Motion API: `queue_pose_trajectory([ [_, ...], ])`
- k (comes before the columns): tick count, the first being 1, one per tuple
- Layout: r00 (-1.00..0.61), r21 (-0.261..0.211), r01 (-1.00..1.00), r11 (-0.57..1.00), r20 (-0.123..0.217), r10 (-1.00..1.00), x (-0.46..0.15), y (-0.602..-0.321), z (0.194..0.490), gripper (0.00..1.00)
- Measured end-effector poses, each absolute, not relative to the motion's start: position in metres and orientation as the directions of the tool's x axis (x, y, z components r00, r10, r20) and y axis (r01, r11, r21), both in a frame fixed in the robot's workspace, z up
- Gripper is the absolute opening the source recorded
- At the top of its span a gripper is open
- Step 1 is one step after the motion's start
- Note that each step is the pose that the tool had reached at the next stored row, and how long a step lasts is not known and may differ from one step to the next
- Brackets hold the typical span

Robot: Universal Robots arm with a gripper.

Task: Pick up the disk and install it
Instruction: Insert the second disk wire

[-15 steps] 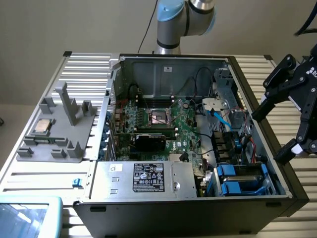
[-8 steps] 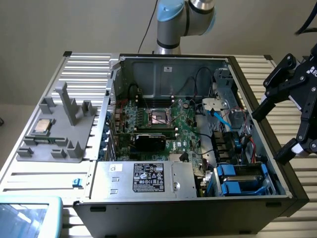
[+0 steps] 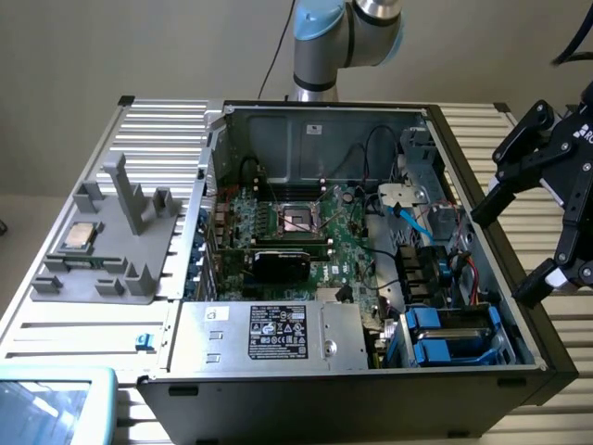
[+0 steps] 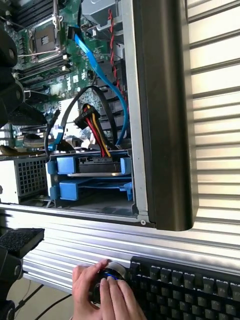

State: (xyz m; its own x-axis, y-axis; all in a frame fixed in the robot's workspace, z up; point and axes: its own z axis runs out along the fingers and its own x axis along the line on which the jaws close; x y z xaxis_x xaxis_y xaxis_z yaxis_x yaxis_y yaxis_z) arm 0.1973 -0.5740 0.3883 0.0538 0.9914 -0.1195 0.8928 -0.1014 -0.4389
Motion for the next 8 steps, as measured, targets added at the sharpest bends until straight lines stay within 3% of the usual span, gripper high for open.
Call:
queue_pose_trajectory([
  [4,0.055,-0.430,0.897,-0.102,-0.119,0.991,0.1927,-0.5740,0.3883,0.90],
  [8,0.062,-0.375,0.921,-0.101,-0.116,0.991,0.1875,-0.5740,0.3879,0.90],
])
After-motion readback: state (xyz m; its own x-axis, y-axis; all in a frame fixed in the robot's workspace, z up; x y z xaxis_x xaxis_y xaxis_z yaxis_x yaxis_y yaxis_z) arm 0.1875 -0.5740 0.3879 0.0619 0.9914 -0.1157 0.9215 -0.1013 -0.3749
